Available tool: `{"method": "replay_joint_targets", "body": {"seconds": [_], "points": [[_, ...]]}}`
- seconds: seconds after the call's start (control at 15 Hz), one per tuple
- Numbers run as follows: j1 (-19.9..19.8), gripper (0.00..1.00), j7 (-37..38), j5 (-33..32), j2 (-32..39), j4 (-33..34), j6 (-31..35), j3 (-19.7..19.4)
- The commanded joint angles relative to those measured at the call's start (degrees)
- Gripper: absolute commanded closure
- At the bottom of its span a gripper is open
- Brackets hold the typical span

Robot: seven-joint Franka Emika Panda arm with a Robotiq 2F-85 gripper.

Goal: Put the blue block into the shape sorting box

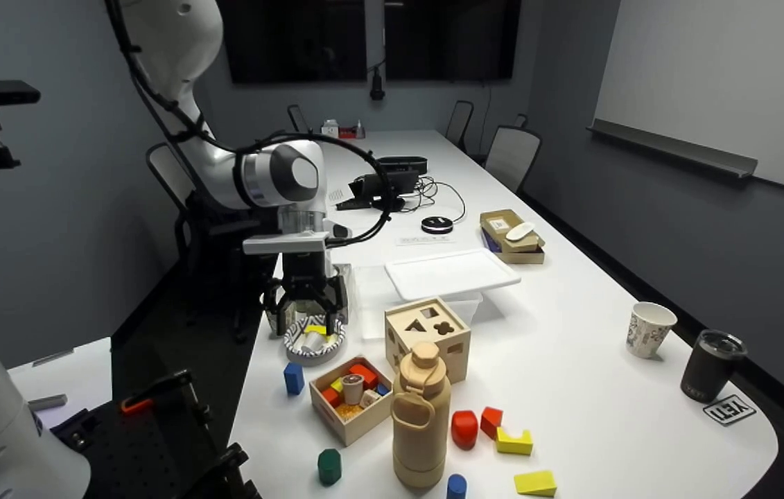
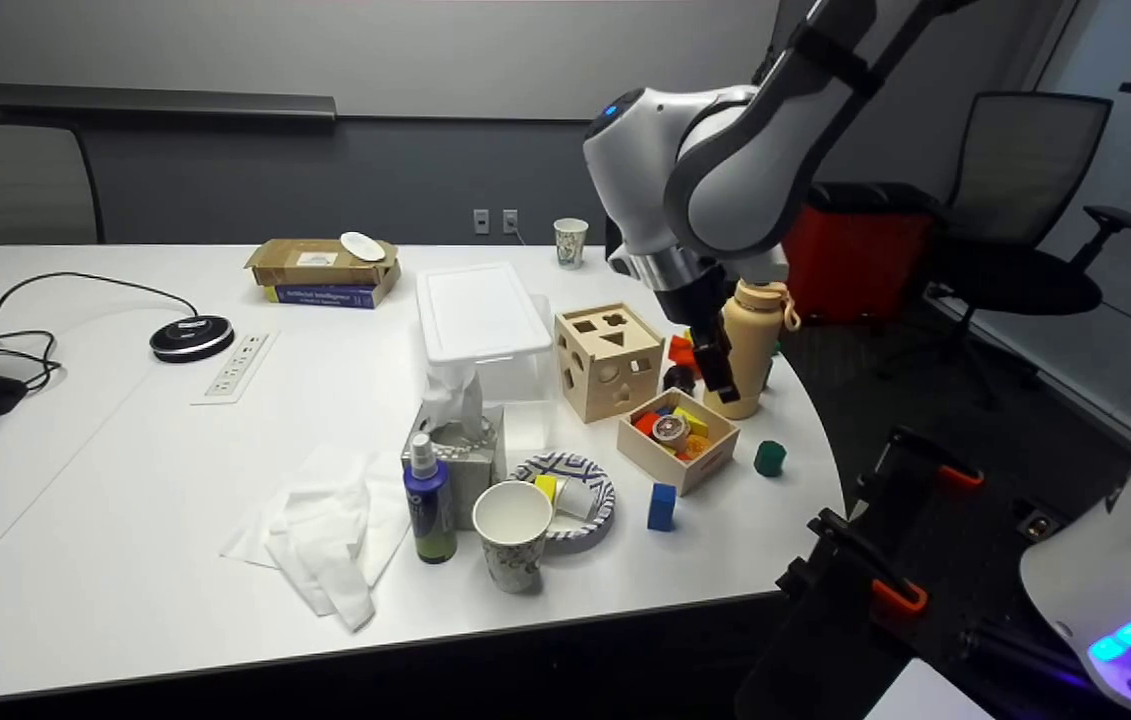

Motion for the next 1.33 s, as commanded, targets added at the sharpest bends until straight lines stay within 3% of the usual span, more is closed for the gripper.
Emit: {"method": "replay_joint_targets", "body": {"seconds": [0.0, 0.4, 1.27], "points": [[0.8, 0.0, -1.1, -4.5, 6.0, 2.6, 2.3, -0.4], [3.7, 0.0, 0.5, -6.9, 12.4, 5.3, 4.9, 0.3], [8.4, 0.0, 1.7, -5.6, 21.5, 12.3, 6.7, 0.9]]}}
